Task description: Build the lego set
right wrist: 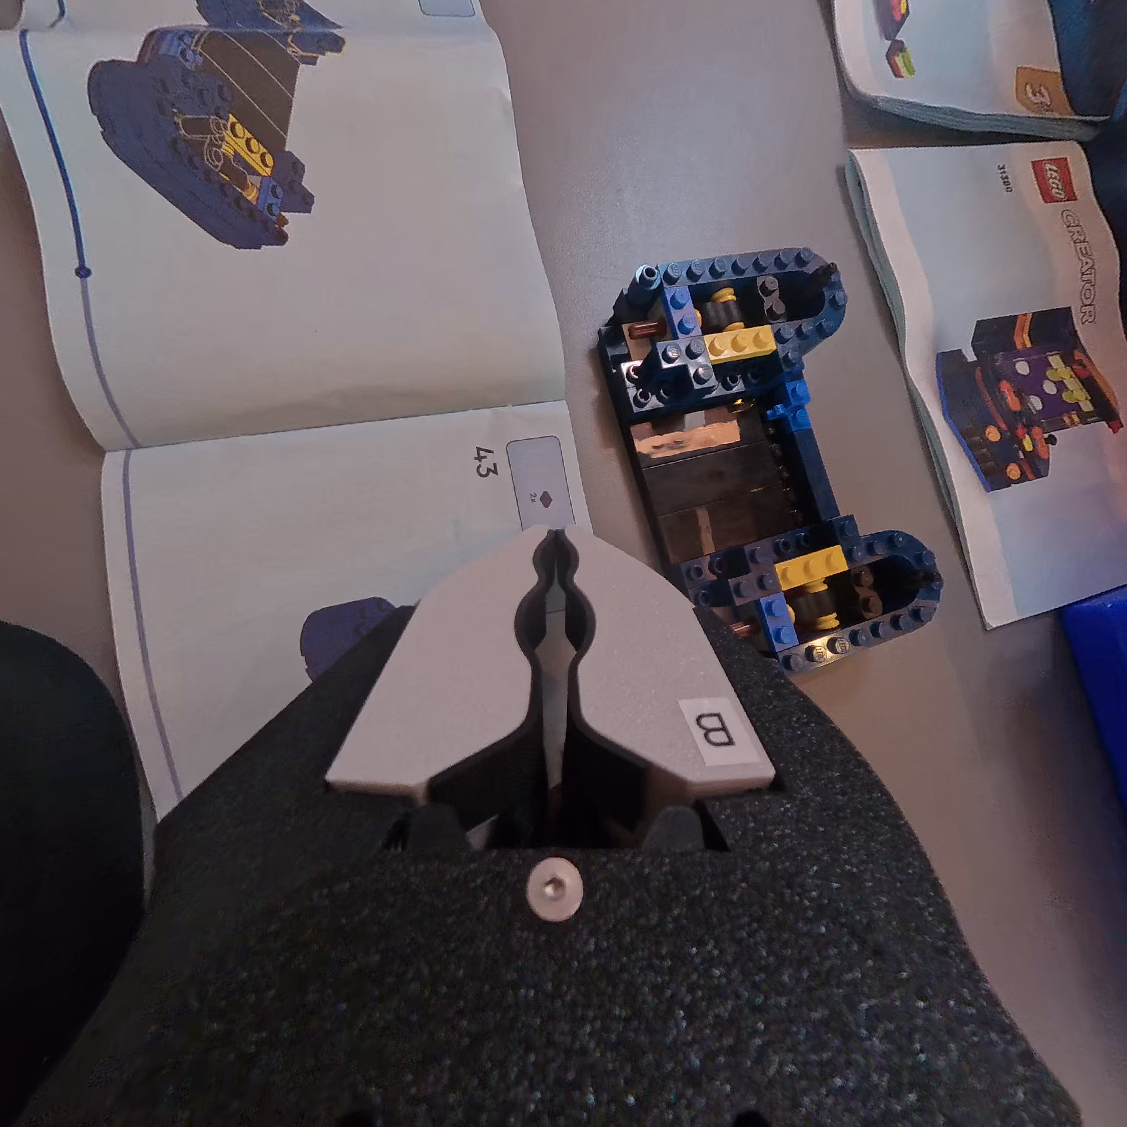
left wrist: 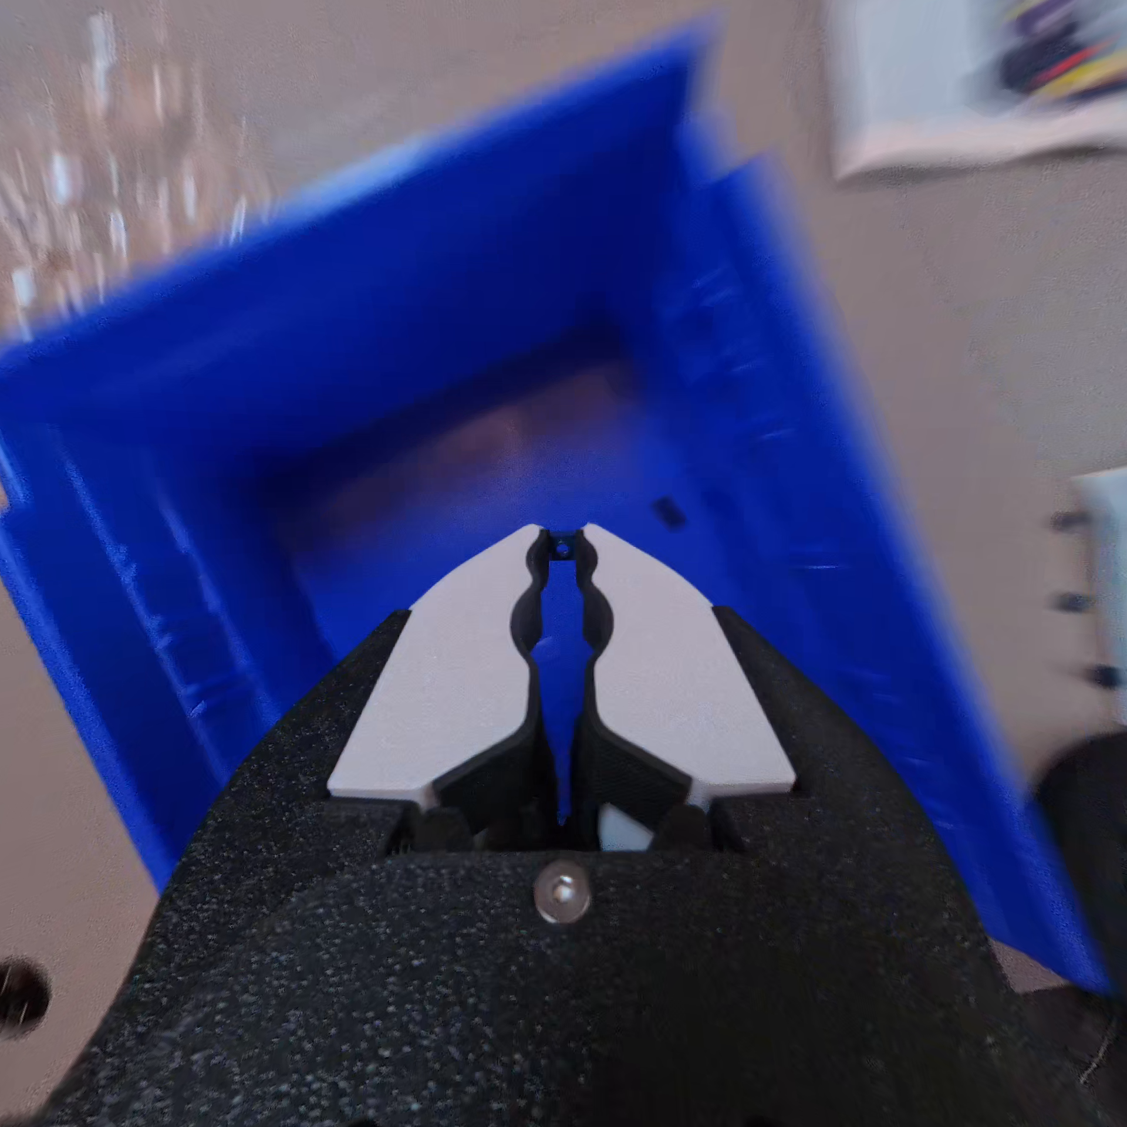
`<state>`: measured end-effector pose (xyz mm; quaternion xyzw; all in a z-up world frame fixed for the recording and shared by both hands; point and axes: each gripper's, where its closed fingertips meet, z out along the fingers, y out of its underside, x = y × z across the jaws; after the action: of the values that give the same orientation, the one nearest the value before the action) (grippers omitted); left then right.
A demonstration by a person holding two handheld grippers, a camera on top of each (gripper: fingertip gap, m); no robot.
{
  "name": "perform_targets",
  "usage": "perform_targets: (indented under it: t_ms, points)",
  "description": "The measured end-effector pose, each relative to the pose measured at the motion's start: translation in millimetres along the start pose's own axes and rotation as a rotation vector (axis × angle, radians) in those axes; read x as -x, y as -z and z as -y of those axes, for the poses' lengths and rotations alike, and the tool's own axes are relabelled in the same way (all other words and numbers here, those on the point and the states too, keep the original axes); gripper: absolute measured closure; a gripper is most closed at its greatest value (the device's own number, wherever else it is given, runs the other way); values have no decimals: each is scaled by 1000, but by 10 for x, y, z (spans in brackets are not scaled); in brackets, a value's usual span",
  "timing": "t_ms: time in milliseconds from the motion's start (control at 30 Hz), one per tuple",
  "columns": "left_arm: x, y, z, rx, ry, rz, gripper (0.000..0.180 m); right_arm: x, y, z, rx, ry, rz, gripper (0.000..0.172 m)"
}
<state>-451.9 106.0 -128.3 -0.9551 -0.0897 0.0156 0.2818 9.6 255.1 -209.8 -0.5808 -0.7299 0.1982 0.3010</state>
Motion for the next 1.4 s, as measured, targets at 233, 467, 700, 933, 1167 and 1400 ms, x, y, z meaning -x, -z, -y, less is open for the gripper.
perform_targets:
  t_ms: [233, 467, 700, 933, 1167, 1400]
  points:
    - [-2583, 592, 479, -211, -662, -410, 173, 0, -1, 1, -3, -7, 0, 172]
    - [-3637, -589, 223, 135, -985, -377, 173, -1, 7, -8, 12, 12, -13, 172]
    - [-3593, -1228, 280, 257, -825, -433, 173, -7, 20, -22, 27, 25, -18, 172]
    - [-3513, -1203, 179, 329, -828, -446, 161, -7, 20, -23, 25, 19, -14, 172]
    - [-3431, -972, 359, 200, -717, -474, 157, -8, 21, -23, 21, 15, -13, 172]
    - [-3116, -93, -324, 159, -803, -529, 166, -7, 21, -23, 20, 11, -12, 172]
